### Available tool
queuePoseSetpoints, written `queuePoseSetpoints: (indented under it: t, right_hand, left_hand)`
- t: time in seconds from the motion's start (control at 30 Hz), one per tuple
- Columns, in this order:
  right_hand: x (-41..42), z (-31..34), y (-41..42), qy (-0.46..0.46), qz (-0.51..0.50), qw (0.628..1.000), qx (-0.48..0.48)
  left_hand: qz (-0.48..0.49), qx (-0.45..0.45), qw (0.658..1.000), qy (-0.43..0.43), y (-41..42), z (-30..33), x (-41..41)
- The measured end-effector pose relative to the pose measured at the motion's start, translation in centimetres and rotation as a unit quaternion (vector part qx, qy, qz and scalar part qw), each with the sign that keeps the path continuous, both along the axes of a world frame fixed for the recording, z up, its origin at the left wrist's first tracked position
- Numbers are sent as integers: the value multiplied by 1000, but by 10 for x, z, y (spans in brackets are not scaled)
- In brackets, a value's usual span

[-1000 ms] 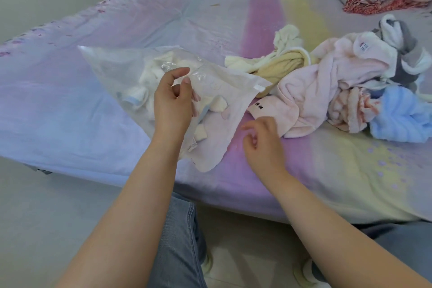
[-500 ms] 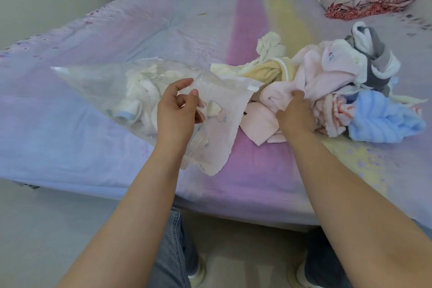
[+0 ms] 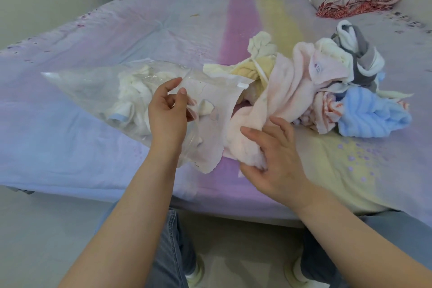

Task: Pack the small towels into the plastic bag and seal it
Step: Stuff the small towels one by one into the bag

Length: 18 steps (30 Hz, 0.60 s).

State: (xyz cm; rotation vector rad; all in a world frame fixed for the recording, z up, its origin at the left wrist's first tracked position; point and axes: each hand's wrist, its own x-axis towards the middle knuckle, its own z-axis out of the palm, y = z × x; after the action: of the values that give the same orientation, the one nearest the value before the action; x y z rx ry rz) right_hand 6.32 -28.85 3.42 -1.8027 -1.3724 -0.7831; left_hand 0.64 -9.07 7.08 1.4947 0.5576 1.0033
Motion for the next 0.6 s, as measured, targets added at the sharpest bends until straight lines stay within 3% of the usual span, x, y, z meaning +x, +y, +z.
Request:
queuePoseSetpoints:
  t: [0.1, 0.2, 0.3, 0.37, 0.43, 0.5, 0.53, 0.6]
  right_hand:
    - [7, 0, 9, -4, -109, 994, -11]
    - [45, -7, 18, 239, -268, 932, -57]
    - [73, -20, 21, 535, -236, 812, -9]
    - [83, -25, 20, 607, -199, 768, 42]
    - [87, -21, 20, 562, -207, 796, -83]
    - [78, -12, 23, 406, -229, 860, -208]
    - [71, -9, 21, 341, -230, 887, -212]
    - [44, -13, 18, 267, -273, 915, -132]
  left_hand:
    - [2, -3, 1000, 1, -1, -1, -1]
    - [2, -9, 1000, -1, -2, -1, -1]
    - [-1, -10, 1000, 0, -4, -2, -3]
    - [-5, -11, 1000, 3, -5, -3, -4]
    - [-7, -14, 1000, 4, -6, -4, -4]
    - [-5, -16, 1000, -1, -5, -4, -3]
    - [-4, -17, 1000, -4, -5, -4, -3]
    - [-1, -19, 1000, -8, -5, -3, -4]
